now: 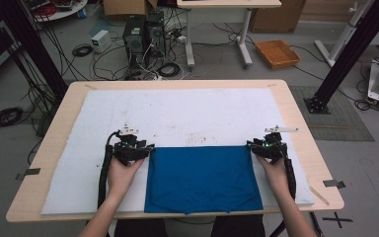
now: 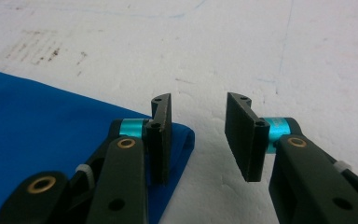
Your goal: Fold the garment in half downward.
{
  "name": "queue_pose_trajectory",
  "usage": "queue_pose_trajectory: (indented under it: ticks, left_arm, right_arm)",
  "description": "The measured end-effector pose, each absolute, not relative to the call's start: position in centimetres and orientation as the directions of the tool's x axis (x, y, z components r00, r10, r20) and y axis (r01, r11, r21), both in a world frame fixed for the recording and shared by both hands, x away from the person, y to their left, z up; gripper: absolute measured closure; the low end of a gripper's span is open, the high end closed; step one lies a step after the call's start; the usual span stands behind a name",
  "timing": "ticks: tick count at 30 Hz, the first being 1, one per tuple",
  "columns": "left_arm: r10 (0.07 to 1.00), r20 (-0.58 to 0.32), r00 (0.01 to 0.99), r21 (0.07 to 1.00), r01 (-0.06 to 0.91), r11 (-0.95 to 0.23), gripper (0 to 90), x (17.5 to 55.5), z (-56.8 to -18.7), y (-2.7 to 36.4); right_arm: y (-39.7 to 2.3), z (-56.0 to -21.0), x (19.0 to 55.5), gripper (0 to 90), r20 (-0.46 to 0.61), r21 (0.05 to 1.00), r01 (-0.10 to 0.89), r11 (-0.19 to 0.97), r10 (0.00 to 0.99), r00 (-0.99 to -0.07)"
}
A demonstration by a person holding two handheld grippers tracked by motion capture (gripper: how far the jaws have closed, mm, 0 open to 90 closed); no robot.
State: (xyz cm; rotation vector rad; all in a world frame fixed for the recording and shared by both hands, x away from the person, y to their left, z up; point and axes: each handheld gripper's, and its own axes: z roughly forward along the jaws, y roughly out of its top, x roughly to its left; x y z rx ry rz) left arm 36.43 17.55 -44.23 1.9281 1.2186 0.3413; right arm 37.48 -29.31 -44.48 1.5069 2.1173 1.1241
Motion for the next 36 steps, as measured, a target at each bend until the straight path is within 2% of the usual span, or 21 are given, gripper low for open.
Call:
queue_pose_trajectory:
  ticks: [4, 7, 8, 11, 15, 26, 36]
  left_arm:
    - [0.852, -0.160, 0.498, 0.740, 0.632, -0.230, 60.7, 36.5, -44.6, 17.3]
    - [0.842, -0.171, 0.511, 0.741, 0.630, -0.232, 70.5, 36.4, -44.6, 17.1]
    - [0.836, -0.183, 0.517, 0.740, 0.633, -0.229, 77.1, 36.3, -44.6, 16.9]
    - [0.836, -0.166, 0.524, 0.741, 0.626, -0.245, 85.2, 36.1, -44.5, 16.7]
    - [0.837, -0.148, 0.527, 0.749, 0.612, -0.253, 88.2, 36.3, -44.4, 16.6]
    - [0.855, -0.125, 0.503, 0.776, 0.586, -0.231, 88.4, 38.8, -44.1, 16.5]
    - [0.873, -0.099, 0.478, 0.791, 0.570, -0.223, 88.3, 41.0, -44.1, 16.6]
  right_arm:
    - [-29.0, -45.0, 37.7, 66.6, 0.178, 0.727, 0.666, 0.169, 0.890, -0.421]
    - [-28.9, -45.0, 37.5, 79.5, 0.153, 0.732, 0.650, 0.205, 0.880, -0.450]
    - [-28.8, -45.0, 37.3, 82.9, 0.150, 0.733, 0.645, 0.215, 0.874, -0.462]
    - [-28.6, -45.0, 37.0, 87.1, 0.111, 0.750, 0.616, 0.242, 0.872, -0.477]
    - [-28.8, -44.9, 37.0, 87.7, 0.113, 0.760, 0.608, 0.230, 0.875, -0.472]
    - [-29.0, -44.2, 39.5, 87.8, 0.126, 0.775, 0.599, 0.201, 0.880, -0.458]
    - [-28.7, -43.8, 42.0, 87.8, 0.090, 0.787, 0.575, 0.223, 0.881, -0.465]
